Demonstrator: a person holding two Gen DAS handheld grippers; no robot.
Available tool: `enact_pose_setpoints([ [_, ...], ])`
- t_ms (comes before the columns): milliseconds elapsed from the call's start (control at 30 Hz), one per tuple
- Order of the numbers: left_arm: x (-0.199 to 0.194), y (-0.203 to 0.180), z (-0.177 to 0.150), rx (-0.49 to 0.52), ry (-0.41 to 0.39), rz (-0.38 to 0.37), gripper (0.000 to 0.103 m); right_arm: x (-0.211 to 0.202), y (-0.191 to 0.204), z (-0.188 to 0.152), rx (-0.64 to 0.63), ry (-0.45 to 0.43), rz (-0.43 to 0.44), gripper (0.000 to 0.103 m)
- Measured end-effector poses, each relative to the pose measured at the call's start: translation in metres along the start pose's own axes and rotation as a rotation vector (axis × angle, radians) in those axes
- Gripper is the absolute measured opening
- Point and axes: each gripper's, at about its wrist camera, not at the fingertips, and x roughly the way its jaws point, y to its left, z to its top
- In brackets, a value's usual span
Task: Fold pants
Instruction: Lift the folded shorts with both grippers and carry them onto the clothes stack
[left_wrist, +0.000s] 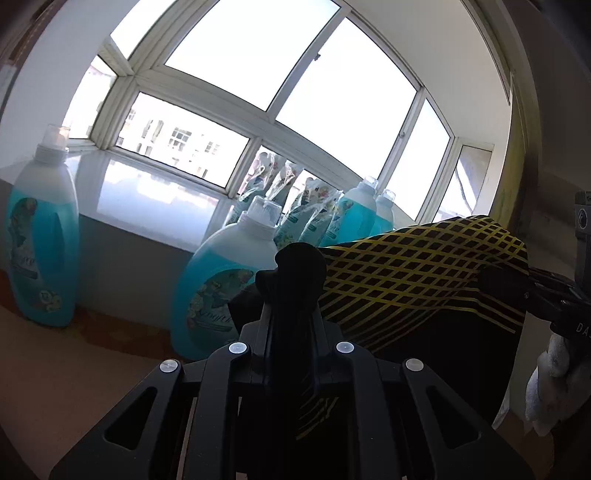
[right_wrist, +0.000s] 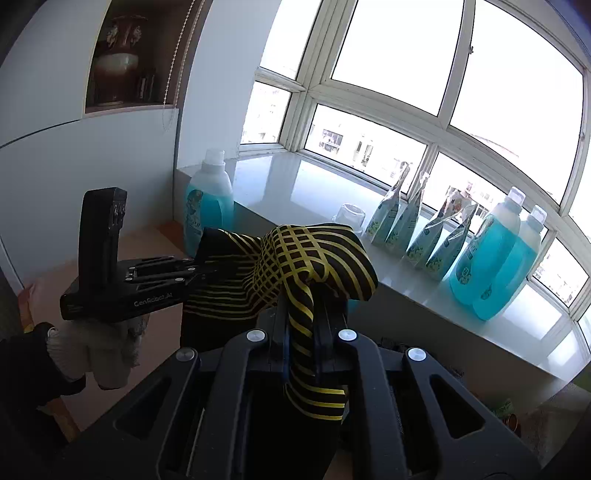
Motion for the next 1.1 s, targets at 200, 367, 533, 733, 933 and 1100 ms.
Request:
enact_pose_setpoints([
  [200, 0.047, -0.048, -0.004, 0.046, 0.016, -0.051, 0.013, -0.005, -0.072, -0.019, 0.015, 0.004, -0.047, 0.009],
  [367, 0.103, -0.088, -0.009, 0.107, 0.047, -0.103, 0.013, 0.002, -0.144, -0.044, 0.060, 0.016, -0.074, 0.009],
  [533, 0.179, -0.110, -0.033, 0.139, 0.140, -0.112, 0.013, 0.052, -0.222, -0.090, 0.171, 0.081, -0.061, 0.009],
  [733, 0.249, -0.101, -0.062, 0.117, 0.256, -0.070, 0.013, 0.118, -0.290, -0.153, 0.290, 0.163, -0.072, 0.009],
  [933, 0.262, -0.099, -0.074, 0.176, 0.285, -0.015, 0.014, 0.142, -0.323, -0.193, 0.444, 0.206, -0.117, 0.037],
  [1100, 0.253, -0.104, -0.071, 0.228, 0.299, 0.018, 0.020, 0.102, -0.320, -0.207, 0.567, 0.149, -0.127, 0.040],
])
